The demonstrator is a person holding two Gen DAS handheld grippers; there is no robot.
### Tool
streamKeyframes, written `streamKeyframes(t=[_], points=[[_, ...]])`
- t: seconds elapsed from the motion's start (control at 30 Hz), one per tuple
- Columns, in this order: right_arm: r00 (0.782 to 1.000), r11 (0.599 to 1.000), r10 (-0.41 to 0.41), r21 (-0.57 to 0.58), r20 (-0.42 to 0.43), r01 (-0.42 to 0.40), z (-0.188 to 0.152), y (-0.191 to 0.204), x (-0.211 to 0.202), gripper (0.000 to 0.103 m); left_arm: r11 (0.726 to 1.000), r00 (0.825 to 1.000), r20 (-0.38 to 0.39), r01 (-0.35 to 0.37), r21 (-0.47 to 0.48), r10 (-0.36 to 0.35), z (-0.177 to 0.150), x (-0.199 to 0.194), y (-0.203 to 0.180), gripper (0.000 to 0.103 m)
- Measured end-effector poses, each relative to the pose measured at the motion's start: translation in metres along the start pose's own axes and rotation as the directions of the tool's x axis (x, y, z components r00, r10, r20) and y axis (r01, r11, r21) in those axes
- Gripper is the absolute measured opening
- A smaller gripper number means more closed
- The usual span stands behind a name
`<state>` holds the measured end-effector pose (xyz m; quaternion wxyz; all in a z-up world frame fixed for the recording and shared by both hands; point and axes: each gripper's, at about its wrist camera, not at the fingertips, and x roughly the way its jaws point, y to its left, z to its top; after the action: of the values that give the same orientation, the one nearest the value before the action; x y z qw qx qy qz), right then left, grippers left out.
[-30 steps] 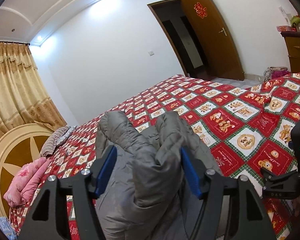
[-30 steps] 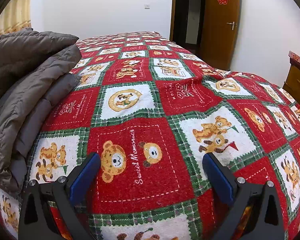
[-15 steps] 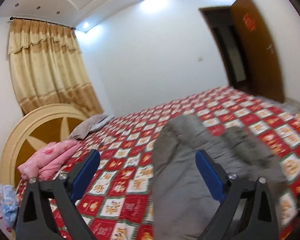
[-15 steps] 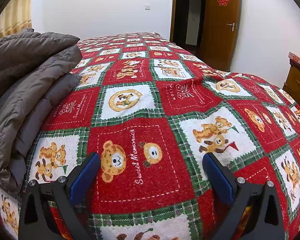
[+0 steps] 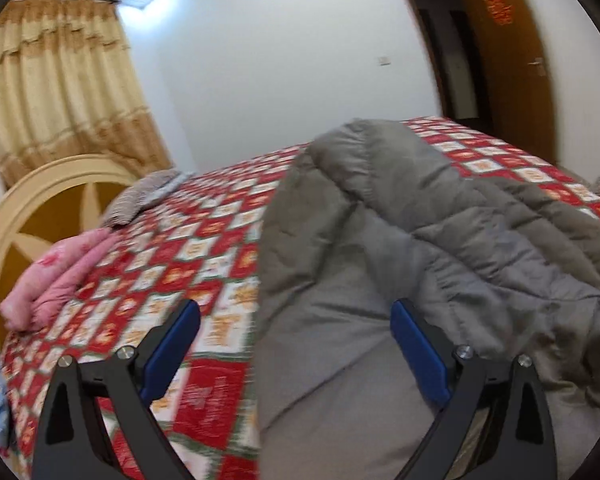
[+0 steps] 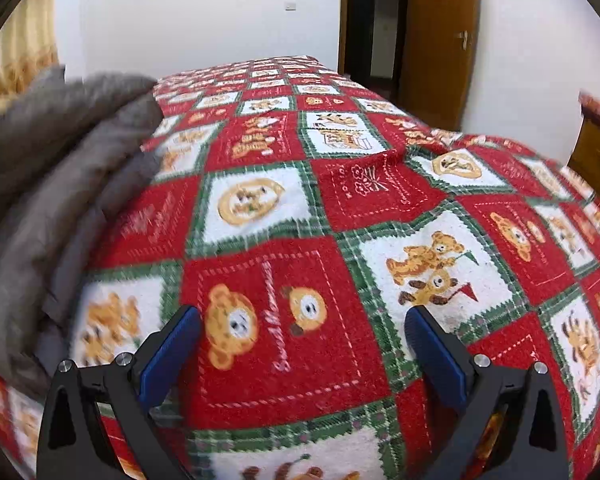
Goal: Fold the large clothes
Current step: 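Open the left tool and release the folded jacket onto the bed, then grasp the grey jacket bundle with the right tool while the left tool grasps it too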
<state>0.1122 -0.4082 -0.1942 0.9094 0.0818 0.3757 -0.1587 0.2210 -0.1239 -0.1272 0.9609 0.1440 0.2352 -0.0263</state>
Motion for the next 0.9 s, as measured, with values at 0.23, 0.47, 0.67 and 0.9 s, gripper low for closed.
streamKeyframes(t=[0.23, 0.47, 0.67, 0.9], points=[[0.999, 0.999, 0.022, 0.045, 0.028, -0.023, 0.045, 0.008, 0.005, 0.101, 0.987, 0.989, 0.074, 0.119, 0.111, -0.128, -0.02, -0.015, -0.048, 0.099], [0.995, 0.997, 0.045, 0.056, 0.091, -0.05, 0.088, 0.038, -0.004, 0.1, 0.976, 0.984, 0.084, 0.144, 0.163, -0.159, -0.013, -0.023, -0.058, 0.099], [0.986, 0.995, 0.095, 0.01, 0.14, -0.098, 0.128, 0.08, -0.033, 0.092, 0.993, 0.984, 0.168, 0.047, 0.111, -0.066, 0.011, -0.043, -0.018, 0.103], [0.976, 0.977, 0.187, -0.124, 0.109, -0.173, 0.159, 0.159, -0.048, 0.091, 0.995, 0.996, 0.049, -0.074, -0.068, 0.078, 0.037, 0.0, 0.037, 0.103]])
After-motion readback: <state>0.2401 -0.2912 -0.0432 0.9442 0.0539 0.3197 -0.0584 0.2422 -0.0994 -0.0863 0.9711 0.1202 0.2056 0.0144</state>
